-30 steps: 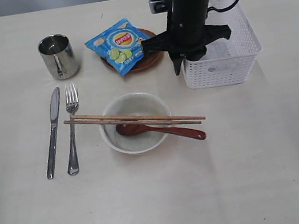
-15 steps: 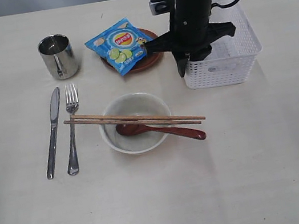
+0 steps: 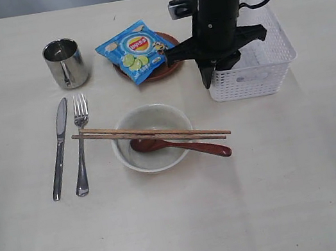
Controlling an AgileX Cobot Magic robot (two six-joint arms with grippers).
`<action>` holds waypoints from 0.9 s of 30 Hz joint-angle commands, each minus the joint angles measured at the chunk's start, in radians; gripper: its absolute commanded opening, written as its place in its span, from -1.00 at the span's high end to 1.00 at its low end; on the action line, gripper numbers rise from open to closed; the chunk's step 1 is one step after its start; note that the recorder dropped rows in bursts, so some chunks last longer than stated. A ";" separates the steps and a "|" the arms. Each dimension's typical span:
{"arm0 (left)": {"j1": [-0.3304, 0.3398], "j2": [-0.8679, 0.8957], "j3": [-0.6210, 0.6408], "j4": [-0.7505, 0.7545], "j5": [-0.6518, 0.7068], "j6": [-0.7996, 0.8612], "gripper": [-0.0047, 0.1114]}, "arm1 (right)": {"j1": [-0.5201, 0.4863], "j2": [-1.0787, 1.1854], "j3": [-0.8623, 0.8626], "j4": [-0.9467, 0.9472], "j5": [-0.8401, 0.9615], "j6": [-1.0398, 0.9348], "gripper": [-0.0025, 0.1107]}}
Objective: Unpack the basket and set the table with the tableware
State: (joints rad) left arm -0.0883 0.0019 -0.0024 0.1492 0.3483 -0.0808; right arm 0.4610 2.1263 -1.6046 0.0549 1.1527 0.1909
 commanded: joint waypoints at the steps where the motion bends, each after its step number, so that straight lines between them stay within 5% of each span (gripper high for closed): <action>1: -0.005 -0.002 0.002 -0.002 -0.001 -0.002 0.92 | -0.010 -0.067 -0.022 -0.035 -0.019 -0.024 0.51; 9: -0.005 -0.002 0.002 -0.002 -0.001 -0.002 0.92 | -0.075 -0.300 -0.082 -0.020 -0.083 -0.131 0.52; 12: -0.005 -0.002 0.002 -0.002 -0.001 -0.002 0.92 | -0.045 -0.453 0.082 0.077 -0.336 -0.191 0.92; 16: -0.005 -0.002 0.002 -0.002 -0.001 -0.002 0.92 | 0.000 -0.719 0.422 0.075 -0.709 -0.191 0.96; 27: -0.005 -0.002 0.002 -0.001 -0.001 -0.002 0.92 | 0.000 -1.061 0.554 0.075 -0.608 -0.180 0.96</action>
State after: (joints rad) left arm -0.0883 0.0019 -0.0024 0.1492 0.3483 -0.0808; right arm 0.4608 1.1220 -1.0567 0.1284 0.5334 0.0074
